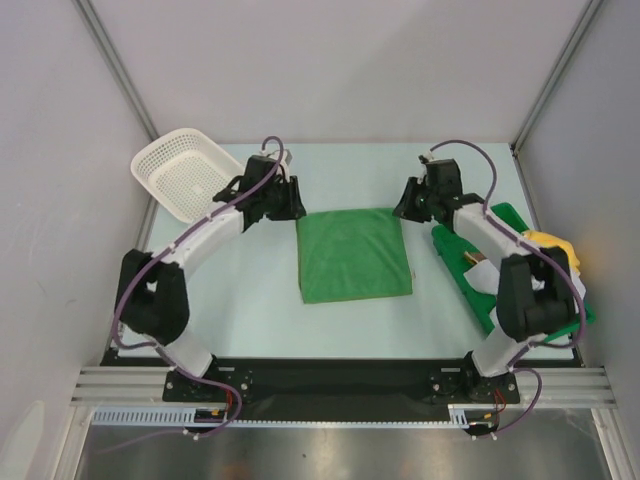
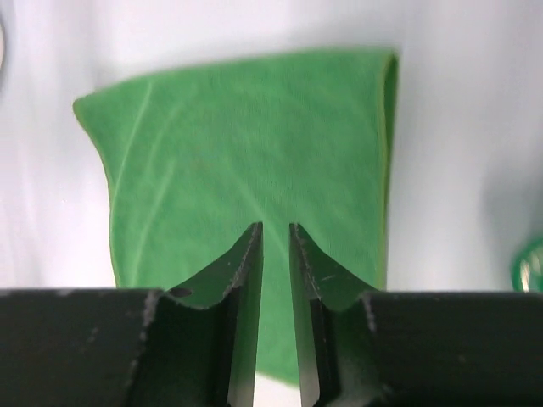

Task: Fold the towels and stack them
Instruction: Fold the towel

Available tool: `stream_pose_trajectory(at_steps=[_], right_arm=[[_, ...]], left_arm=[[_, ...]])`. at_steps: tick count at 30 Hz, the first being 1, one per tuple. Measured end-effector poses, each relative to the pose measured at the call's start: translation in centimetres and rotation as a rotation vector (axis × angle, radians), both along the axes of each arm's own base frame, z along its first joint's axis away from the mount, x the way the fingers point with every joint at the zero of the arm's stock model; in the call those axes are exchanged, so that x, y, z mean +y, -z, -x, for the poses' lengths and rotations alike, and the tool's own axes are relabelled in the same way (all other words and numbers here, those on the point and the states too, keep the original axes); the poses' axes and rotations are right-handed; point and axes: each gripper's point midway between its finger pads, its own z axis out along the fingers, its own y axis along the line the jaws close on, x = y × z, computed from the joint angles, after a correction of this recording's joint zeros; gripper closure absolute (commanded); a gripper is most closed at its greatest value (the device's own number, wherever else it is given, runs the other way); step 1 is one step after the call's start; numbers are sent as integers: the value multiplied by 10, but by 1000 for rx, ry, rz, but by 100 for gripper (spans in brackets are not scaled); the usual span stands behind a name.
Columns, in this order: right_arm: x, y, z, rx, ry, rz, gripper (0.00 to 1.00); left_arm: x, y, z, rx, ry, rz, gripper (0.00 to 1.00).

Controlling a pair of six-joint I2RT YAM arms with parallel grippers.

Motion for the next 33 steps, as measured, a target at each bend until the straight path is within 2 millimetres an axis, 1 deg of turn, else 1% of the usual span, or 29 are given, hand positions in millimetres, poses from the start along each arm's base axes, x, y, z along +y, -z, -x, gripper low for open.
stream_pose_trajectory(at_steps=[2,4,7,8,11,13,14,18,21,23,26,27,30,33], right_arm=[[9,12,-22,16,-29,-13,77],[19,31,-42,43,-60,-25,77],[26,65,-62,100,-85,-21,78],[26,73,-67,110,-89,-16,78],[26,97,-78,141,-94,-6,80],[22,106,-83,155,-88,-2,79],[21,106,-85,158,-90,-8,80],[14,103,-97,130,-79,7,79],[12,107,-101,130,-76,14,78],[11,106,-103,126,-77,14,77],[10,106,-104,122,-80,24,75],[10,106,-104,121,-83,26,74],[9,105,-104,117,-96,35,71],[8,103,-104,111,-116,51,68]], left_arm=[[-2,19,-15,27,25,-19,62],[-7,45,-22,70,64,-45,65],[-13,80,-27,133,106,-77,65],[-13,90,-29,151,114,-90,65],[-10,111,-38,183,109,-136,67],[-6,116,-49,181,89,-157,67],[-3,117,-55,177,76,-166,67],[20,116,-77,153,2,-186,66],[35,116,-88,153,-41,-183,65],[40,119,-94,156,-53,-182,66],[39,124,-94,168,-49,-182,62],[38,125,-92,172,-42,-180,57],[32,124,-91,166,-4,-171,52],[30,124,-89,159,37,-176,48]])
